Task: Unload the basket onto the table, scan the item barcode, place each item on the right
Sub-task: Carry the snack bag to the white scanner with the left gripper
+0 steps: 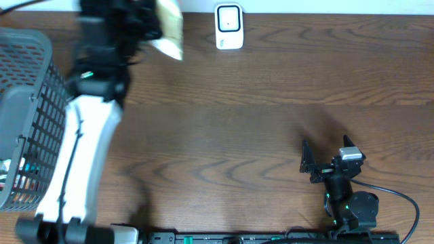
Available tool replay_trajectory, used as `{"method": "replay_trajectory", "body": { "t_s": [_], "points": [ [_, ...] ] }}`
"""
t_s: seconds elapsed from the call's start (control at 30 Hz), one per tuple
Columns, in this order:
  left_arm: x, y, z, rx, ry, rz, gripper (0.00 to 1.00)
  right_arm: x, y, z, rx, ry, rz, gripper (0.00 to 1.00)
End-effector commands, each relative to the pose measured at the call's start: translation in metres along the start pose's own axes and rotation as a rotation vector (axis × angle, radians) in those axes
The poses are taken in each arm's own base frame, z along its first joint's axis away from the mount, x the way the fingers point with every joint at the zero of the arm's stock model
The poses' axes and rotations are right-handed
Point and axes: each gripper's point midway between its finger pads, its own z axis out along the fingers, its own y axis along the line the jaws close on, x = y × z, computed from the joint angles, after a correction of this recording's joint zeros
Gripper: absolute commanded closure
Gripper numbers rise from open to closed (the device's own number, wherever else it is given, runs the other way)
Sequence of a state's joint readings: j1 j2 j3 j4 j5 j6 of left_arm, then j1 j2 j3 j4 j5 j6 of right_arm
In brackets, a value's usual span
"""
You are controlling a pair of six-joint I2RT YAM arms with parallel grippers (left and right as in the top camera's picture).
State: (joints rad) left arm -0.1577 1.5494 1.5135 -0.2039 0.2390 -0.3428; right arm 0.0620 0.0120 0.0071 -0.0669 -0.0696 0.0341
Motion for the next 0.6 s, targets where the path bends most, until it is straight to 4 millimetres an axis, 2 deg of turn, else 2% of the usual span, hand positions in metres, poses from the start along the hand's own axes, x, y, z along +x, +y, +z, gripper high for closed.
{"method": "replay_trajectory", "body": {
  "t_s": [0.0,0.13,0.27,0.37,0.43,0.57],
  "points": [
    [0.038,-0.006,0.034,-0.077,0.068,-0.134,0.93,0.001,-0.003,0.000,0.014,0.000,0.010,0.01],
    [0.109,-0.021,0.074,-0.104,0.218,-0.162,0.93,0.001,-0.003,0.000,0.014,0.000,0.010,0.01],
    [0.160,-0.023,0.094,-0.173,0.300,-0.147,0.93,0.001,-0.003,0.000,0.014,0.000,0.010,0.01],
    [0.187,-0.021,0.098,-0.234,0.342,-0.123,0.92,0.001,-0.003,0.000,0.014,0.000,0.010,0.01],
    [0.202,-0.028,0.095,-0.239,0.383,-0.108,0.92,0.001,-0.003,0.000,0.014,0.000,0.010,0.01],
    [0.222,-0.034,0.085,-0.278,0.434,-0.085,0.91,0.001,-0.003,0.000,0.014,0.000,0.010,0.01]
  ]
}}
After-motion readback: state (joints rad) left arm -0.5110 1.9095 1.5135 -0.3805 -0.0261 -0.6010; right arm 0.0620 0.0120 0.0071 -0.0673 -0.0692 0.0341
